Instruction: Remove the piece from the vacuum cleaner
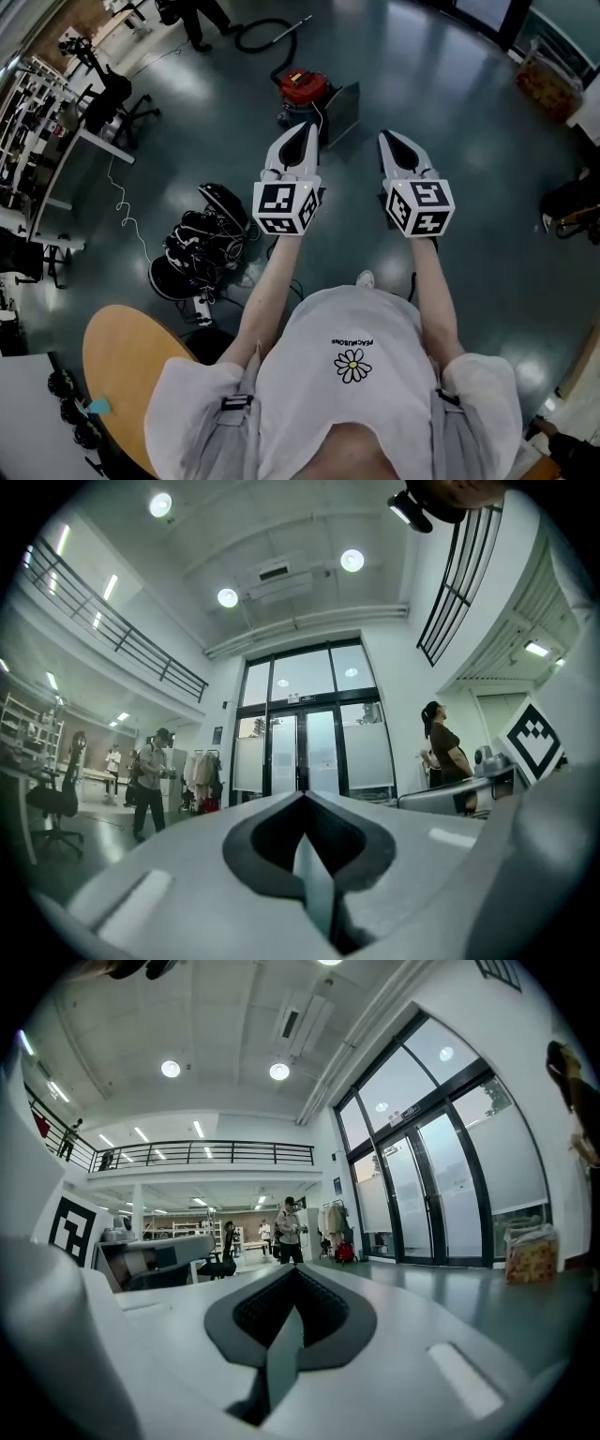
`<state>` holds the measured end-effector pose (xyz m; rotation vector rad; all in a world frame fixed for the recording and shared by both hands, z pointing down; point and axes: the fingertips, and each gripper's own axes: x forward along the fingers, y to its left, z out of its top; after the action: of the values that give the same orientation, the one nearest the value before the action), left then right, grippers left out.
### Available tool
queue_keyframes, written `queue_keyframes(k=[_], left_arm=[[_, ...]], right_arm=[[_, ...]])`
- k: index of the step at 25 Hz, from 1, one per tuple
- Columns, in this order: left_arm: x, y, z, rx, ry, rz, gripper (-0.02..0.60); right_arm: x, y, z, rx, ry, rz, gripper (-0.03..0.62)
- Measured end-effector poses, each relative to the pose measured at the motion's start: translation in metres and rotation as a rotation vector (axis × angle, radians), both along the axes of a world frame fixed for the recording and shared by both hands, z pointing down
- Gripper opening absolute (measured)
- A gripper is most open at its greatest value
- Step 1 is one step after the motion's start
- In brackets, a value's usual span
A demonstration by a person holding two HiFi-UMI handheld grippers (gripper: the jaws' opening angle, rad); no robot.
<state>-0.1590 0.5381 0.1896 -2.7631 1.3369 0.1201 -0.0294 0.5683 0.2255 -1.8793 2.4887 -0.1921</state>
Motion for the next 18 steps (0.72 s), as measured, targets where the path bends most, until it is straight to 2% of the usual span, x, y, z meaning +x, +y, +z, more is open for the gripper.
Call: queue_keyframes(k=[5, 9, 14, 18], left_arm=[[0.017, -0.012, 0.009, -0.023, 0.013, 0.0, 0.002], [0.035, -0.019, 0.009, -0.009, 0.007, 0.016, 0.001], [0.053, -0.025, 0.02, -0.027, -0.006, 0.027, 0.0], [0.064, -0.029, 0.02, -0.034, -0.005, 0.032, 0.002]], right_arm=[[0.015, -0.003, 0.005, 0.014, 0.051, -0.012, 0.021], [0.028, -0.014, 0.011, 0.022, 0.095, -0.004, 0.021], [0.039, -0.017, 0.024, -0.006, 0.046, -0.011, 0.023], [0.055, -0.019, 0.027, -0.025, 0.049, -0.001, 0.023]])
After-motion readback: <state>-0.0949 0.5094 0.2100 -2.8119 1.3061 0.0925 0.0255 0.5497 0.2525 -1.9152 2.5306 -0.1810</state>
